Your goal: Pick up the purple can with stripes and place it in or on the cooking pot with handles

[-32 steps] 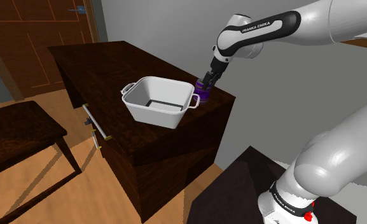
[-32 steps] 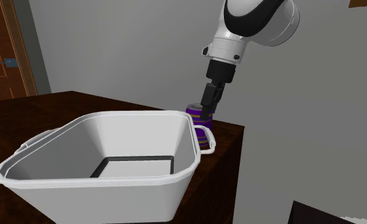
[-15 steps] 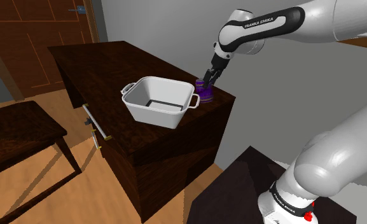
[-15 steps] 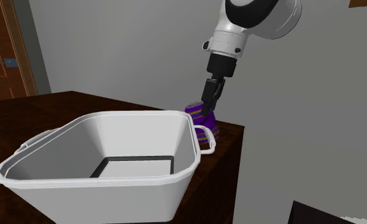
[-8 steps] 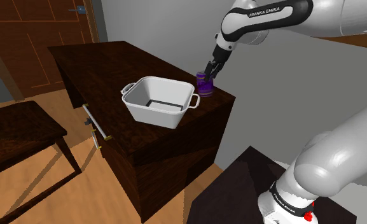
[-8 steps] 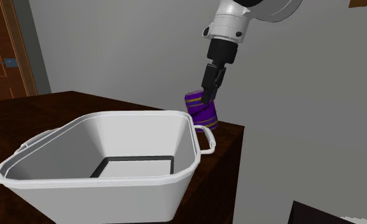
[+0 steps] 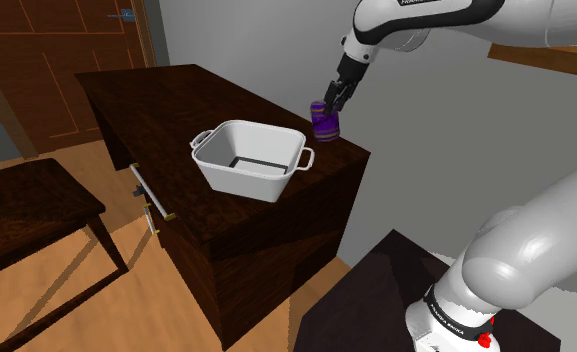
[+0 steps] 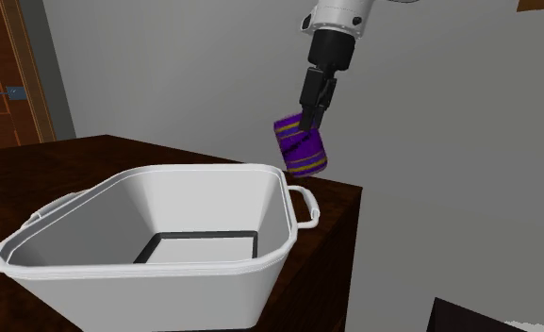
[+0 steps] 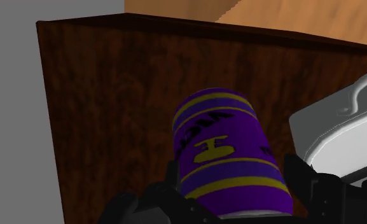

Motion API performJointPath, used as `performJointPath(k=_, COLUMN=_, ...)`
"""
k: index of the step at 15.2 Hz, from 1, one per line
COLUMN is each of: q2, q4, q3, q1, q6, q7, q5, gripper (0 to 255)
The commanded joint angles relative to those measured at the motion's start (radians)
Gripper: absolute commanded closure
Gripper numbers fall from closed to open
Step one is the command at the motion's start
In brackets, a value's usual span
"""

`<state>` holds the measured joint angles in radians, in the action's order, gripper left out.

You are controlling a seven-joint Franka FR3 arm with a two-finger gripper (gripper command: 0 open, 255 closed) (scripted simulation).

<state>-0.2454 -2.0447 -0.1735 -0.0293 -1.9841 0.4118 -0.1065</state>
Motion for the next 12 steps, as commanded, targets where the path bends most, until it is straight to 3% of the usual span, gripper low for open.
performJointPath(k=1, q2=0.001, q4=0.030, q3=0.000, q1=0.000, q6=0.028, q7=-0.003, q5=0.001, gripper=255)
performJointPath(k=12, q2=0.016, q4=0.193, q3=0.000, q1=0.001, q6=0.176, q7=-0.019, q5=0.003, gripper=255)
